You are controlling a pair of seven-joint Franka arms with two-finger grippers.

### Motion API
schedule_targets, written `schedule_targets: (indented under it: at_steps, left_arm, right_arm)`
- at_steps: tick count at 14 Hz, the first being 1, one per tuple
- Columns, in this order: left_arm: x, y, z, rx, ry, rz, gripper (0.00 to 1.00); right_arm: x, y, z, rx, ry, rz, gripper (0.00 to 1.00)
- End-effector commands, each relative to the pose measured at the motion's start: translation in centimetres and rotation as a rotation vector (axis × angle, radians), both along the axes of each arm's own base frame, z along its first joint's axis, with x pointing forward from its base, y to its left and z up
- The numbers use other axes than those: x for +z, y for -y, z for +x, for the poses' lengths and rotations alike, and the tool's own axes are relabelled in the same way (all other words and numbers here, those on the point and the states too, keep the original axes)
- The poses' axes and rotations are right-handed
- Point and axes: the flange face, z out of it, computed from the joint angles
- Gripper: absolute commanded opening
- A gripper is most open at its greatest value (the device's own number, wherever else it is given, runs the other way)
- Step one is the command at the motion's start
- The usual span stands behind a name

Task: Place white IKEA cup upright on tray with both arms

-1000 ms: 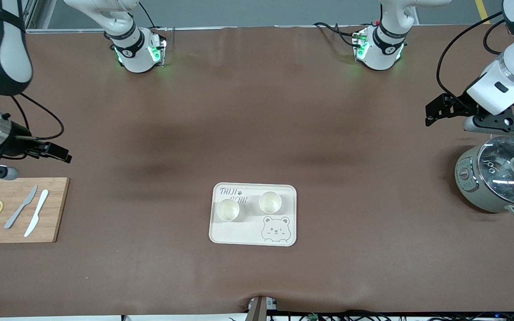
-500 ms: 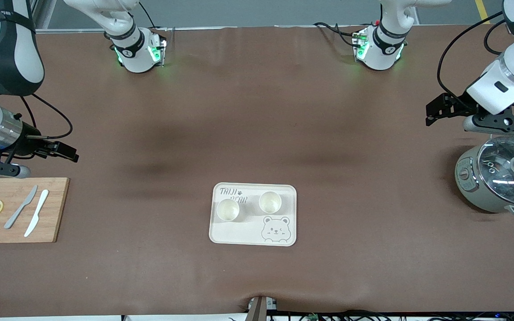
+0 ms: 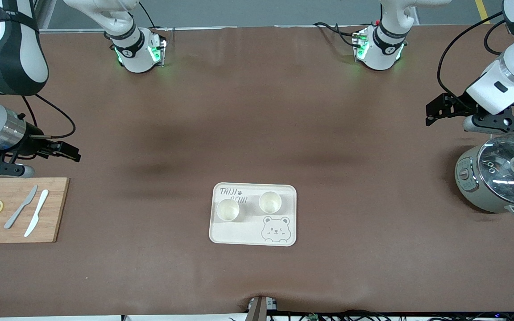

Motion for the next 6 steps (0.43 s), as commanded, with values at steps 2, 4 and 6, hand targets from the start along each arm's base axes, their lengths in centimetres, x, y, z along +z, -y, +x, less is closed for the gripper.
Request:
schedule_targets:
  at_steps: [2,4,6]
  left_arm:
    - [0.06,-0.21,-0.10,-0.016,-0.001,0.014,1.00]
    - [-0.03,-0.20,-0.06,-0.016,-0.003,0.014,1.00]
    - [-0.20,-0.19,0.06,-0.015,-0.006,0.014,1.00]
  right_arm:
    - [0.29,-0.37,-0.80,0.019,0.010,-0.016,1.00]
    - [0.36,-0.37,-0.77,0.019,0.011,-0.016,1.00]
    - [0.37,-0.36,-0.63,0.019,0.021,-0.016,1.00]
